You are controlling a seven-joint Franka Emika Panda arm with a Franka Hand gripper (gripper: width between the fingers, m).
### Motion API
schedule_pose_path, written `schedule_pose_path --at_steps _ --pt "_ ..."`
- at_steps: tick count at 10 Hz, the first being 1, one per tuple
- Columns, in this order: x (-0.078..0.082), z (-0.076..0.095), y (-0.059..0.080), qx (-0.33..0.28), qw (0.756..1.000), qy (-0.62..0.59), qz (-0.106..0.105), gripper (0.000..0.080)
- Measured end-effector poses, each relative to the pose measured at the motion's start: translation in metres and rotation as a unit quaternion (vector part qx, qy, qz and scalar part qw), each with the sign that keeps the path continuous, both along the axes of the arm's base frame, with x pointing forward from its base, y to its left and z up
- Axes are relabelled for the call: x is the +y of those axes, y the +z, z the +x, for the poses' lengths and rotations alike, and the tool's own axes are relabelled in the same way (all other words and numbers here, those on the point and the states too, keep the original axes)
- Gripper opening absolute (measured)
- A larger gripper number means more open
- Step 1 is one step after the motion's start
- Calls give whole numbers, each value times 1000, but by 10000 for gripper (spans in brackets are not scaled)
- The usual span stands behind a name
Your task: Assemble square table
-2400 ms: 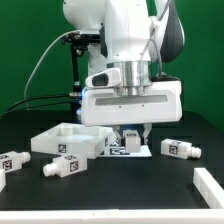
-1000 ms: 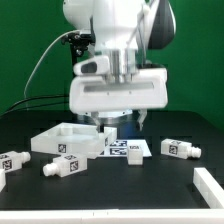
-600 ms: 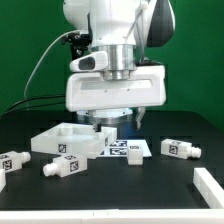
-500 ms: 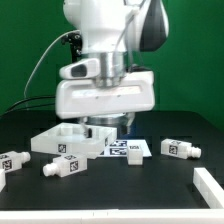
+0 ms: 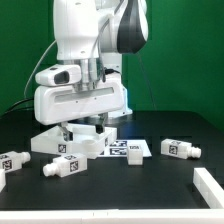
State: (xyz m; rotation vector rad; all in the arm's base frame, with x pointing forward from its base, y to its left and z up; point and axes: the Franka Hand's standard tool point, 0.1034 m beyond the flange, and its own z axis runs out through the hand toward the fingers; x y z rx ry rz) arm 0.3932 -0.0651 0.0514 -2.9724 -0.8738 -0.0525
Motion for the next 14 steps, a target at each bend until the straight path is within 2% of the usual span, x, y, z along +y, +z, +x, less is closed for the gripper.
schedule_pose_path --at_steps 1,2,3,4,6,8,10,12,13,14 --pt "-2 -2 -1 3 1000 10 1 649" --pt "-14 -8 -3 18 998 63 8 649" --pt "-33 -8 0 11 993 117 7 649" --pt "-47 -14 -1 5 986 167 6 649" --pt "-59 -35 -16 12 978 208 9 649" --pt "-63 -47 -39 20 979 204 12 649" --pt "-61 -50 -46 25 979 201 15 649" --pt "-64 -49 -46 26 980 197 18 649" --pt "-64 -49 -46 27 980 197 18 522" --pt "-64 -49 -46 27 980 197 18 522"
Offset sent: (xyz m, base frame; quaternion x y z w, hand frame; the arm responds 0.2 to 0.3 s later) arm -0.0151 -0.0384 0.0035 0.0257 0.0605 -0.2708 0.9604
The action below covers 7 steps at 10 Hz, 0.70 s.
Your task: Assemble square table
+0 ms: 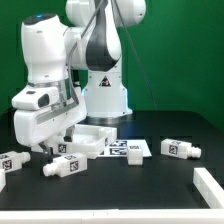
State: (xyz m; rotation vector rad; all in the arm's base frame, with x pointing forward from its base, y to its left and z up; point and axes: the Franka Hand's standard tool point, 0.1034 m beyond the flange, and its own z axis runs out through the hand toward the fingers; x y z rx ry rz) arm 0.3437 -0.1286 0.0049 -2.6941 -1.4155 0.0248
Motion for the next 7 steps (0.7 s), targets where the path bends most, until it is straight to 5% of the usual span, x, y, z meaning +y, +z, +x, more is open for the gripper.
schedule_pose_path --at_steps 3,6,7 --pt "0 0 0 0 1000 0 0 95" --pt "-3 2 6 12 1000 -4 7 53" --pt "-3 3 20 19 999 -40 8 53"
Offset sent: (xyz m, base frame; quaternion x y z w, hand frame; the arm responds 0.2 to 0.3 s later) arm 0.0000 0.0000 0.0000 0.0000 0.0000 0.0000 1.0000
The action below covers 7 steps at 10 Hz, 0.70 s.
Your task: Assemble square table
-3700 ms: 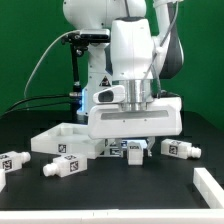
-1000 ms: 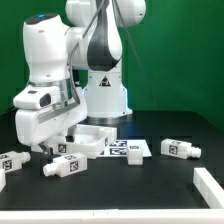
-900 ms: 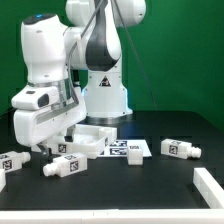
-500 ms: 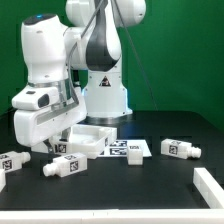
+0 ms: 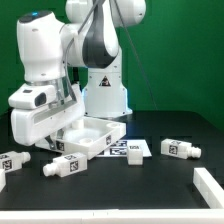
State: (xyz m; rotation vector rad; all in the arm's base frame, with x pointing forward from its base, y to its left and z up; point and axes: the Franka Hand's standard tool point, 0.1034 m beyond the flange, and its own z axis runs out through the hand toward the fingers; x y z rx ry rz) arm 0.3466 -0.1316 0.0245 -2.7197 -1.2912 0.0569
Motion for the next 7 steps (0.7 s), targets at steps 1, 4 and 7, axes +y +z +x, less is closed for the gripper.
schedule_pose_path --at_steps 1,4,7 --pt "1 10 24 -8 999 -45 -10 53" --pt "53 68 52 -44 984 -163 -62 54" --pt "96 130 32 -27 961 -264 -74 54"
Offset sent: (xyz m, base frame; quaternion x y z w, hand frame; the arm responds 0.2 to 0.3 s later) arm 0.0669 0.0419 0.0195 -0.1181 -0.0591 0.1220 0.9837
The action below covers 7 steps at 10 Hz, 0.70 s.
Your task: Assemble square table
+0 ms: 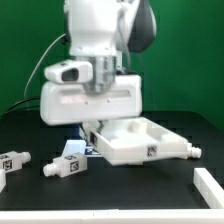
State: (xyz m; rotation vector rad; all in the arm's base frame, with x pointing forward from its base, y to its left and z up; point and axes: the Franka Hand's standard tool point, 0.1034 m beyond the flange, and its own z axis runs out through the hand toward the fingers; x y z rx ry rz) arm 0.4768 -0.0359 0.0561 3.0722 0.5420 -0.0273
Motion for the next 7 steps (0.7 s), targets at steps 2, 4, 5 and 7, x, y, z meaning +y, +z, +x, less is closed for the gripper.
schedule_pose_path --at_steps 2,4,5,7 --pt "1 0 0 -1 1000 8 1 54" --pt "2 -1 -1 0 1000 9 1 54" --pt "0 0 0 4 1000 -7 1 54" --pt "-11 22 6 8 996 -89 11 54"
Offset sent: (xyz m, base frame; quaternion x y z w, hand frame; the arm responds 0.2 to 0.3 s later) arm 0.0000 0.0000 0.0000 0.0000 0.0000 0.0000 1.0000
